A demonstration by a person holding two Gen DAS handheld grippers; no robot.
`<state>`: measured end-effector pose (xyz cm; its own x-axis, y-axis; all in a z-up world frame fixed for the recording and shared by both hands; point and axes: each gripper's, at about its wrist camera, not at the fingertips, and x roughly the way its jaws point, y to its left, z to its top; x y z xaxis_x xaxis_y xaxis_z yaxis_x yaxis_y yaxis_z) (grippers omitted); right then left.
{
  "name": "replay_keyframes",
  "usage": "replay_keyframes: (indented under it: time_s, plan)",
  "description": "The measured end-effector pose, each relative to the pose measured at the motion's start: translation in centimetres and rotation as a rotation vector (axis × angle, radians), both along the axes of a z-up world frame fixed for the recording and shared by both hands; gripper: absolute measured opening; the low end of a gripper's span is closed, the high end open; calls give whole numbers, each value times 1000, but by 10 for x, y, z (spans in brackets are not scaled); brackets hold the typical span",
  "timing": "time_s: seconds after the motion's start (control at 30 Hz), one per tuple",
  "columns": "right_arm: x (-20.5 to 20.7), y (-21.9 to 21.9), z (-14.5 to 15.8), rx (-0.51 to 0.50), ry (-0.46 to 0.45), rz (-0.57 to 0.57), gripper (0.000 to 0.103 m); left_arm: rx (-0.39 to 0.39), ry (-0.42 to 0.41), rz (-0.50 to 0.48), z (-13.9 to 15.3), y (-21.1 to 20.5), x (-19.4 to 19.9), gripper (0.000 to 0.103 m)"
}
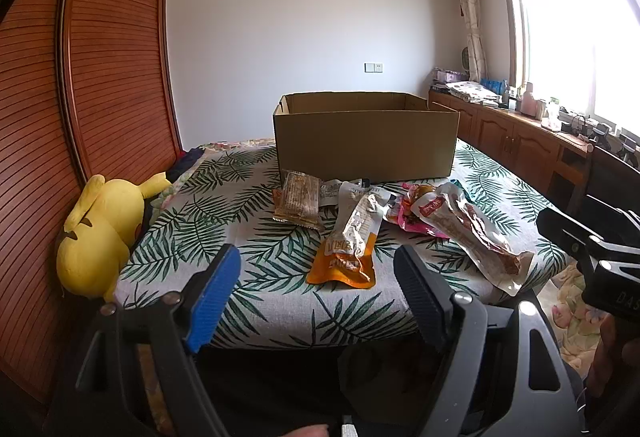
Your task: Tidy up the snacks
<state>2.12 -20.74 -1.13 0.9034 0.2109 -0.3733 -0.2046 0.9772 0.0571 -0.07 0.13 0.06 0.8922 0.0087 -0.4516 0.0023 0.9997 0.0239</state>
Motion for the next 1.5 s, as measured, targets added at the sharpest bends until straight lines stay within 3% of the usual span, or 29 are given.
replay_keyframes:
  time_s: [1.5]
  plan:
    - [0, -1, 3, -14, -11, -11, 103, 0, 2, -1, 2, -1, 2, 80]
